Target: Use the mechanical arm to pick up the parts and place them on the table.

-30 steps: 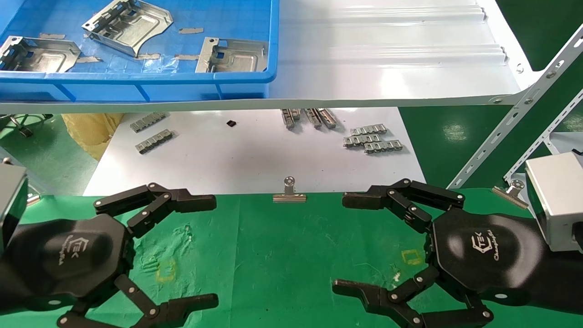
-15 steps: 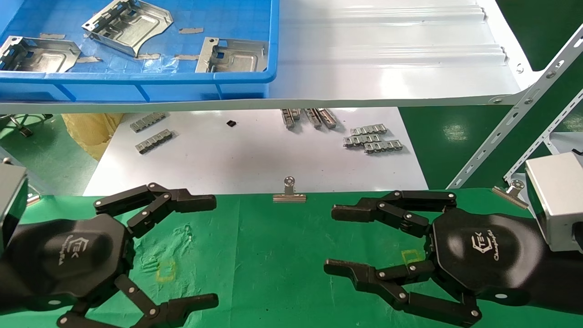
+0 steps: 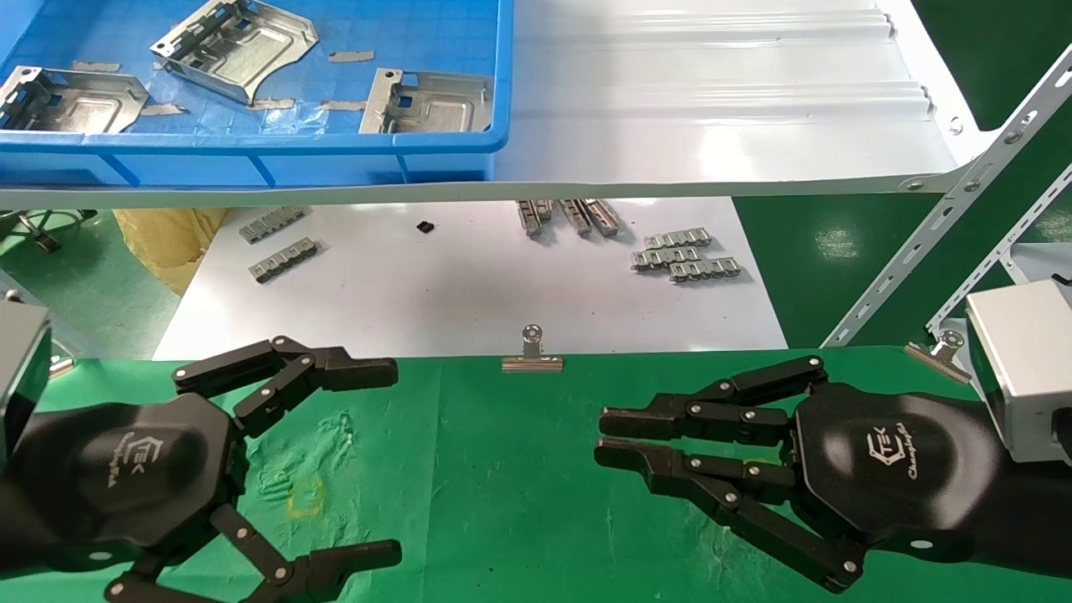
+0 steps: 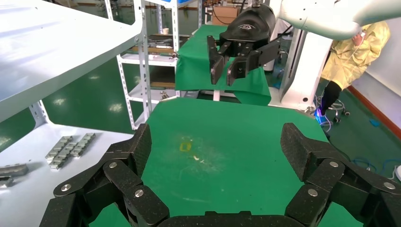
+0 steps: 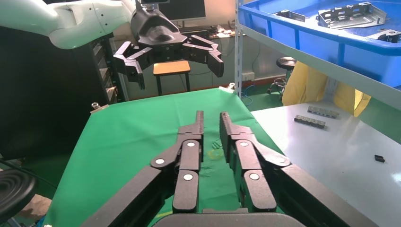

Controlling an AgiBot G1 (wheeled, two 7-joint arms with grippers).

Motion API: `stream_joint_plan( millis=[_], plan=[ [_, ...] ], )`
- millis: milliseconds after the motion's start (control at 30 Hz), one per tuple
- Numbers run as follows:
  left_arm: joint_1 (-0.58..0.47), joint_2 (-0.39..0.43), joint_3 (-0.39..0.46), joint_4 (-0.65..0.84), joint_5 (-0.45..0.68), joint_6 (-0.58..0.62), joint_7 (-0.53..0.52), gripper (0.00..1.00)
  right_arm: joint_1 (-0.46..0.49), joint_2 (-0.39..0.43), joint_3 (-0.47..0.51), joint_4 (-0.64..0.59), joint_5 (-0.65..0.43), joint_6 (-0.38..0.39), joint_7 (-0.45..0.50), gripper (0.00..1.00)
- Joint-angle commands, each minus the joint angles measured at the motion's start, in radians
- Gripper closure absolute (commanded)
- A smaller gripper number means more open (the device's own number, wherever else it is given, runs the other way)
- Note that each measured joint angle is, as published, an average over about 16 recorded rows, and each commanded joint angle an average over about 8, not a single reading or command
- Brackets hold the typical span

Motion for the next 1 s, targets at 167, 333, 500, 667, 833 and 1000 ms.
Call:
stream_joint_plan(
  millis=[167,333,500,667,833,1000],
  plan=[
    [-0.027,0.001,-0.002,0.004,0.0,-0.009,-0.015,0.0,0.0,0.0,0.0,0.0,0.0,0.0,0.0,1.0],
    [-0.188,0.027,0.012,0.059,0.056,-0.048,-0.073,0.0,0.0,0.0,0.0,0.0,0.0,0.0,0.0,1.0],
    [-0.447,0.112,0.07,0.255,0.207,-0.091,-0.101,0.0,0.0,0.0,0.0,0.0,0.0,0.0,0.0,1.0],
    [-0.669,0.228,0.131,0.563,0.372,-0.197,-0.068,0.0,0.0,0.0,0.0,0.0,0.0,0.0,0.0,0.68],
    [-0.808,0.321,0.175,0.831,0.506,-0.384,0.002,0.03,0.0,0.0,0.0,0.0,0.0,0.0,0.0,0.06],
    [-0.898,0.38,0.226,1.009,0.616,-0.53,0.058,0.63,0.0,0.0,0.0,0.0,0.0,0.0,0.0,0.0]
  ],
)
